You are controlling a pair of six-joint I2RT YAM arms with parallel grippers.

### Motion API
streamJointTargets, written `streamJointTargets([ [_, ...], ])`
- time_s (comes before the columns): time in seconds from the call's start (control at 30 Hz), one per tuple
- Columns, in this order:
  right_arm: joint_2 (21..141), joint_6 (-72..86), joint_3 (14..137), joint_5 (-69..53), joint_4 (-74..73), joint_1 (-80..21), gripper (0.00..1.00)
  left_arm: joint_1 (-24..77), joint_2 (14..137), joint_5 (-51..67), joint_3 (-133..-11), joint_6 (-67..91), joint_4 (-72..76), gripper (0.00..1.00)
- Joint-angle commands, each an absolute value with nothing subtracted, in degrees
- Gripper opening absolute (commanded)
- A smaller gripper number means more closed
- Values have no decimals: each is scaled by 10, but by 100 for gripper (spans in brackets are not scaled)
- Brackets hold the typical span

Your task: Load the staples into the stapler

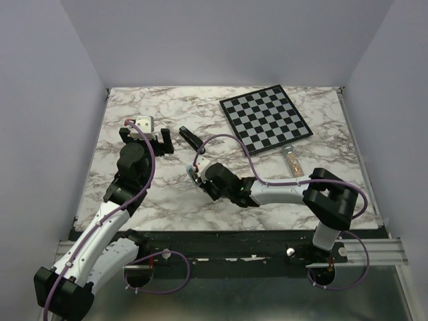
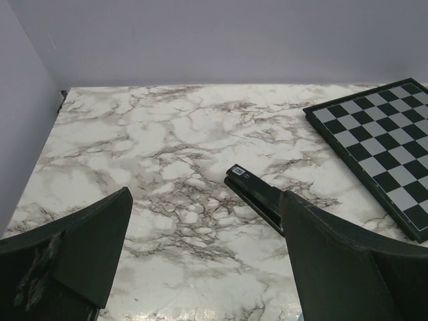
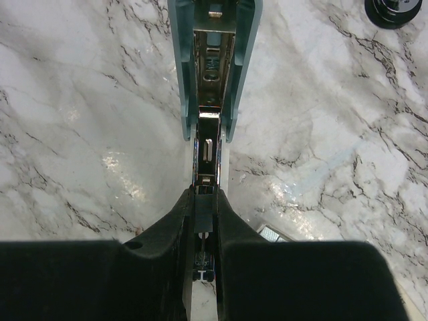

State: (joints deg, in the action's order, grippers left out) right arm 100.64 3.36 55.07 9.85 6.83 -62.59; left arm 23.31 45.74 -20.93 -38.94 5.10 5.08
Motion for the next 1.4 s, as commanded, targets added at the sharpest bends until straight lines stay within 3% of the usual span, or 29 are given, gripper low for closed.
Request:
streamJointTargets([
  [0.0,1007,21,534,120,81,-629,19,230,449,-212,-386,45,65,99],
  [0.8,988,-6,507,137,103,-636,20,230,451,-211,-386,45,65,99],
  [1.23,957,23,516,145,76,-635,42,230,453,-207,-386,46,64,99],
  [1.37,950,33,527,153,69,-635,43,230,453,-207,-386,46,64,99],
])
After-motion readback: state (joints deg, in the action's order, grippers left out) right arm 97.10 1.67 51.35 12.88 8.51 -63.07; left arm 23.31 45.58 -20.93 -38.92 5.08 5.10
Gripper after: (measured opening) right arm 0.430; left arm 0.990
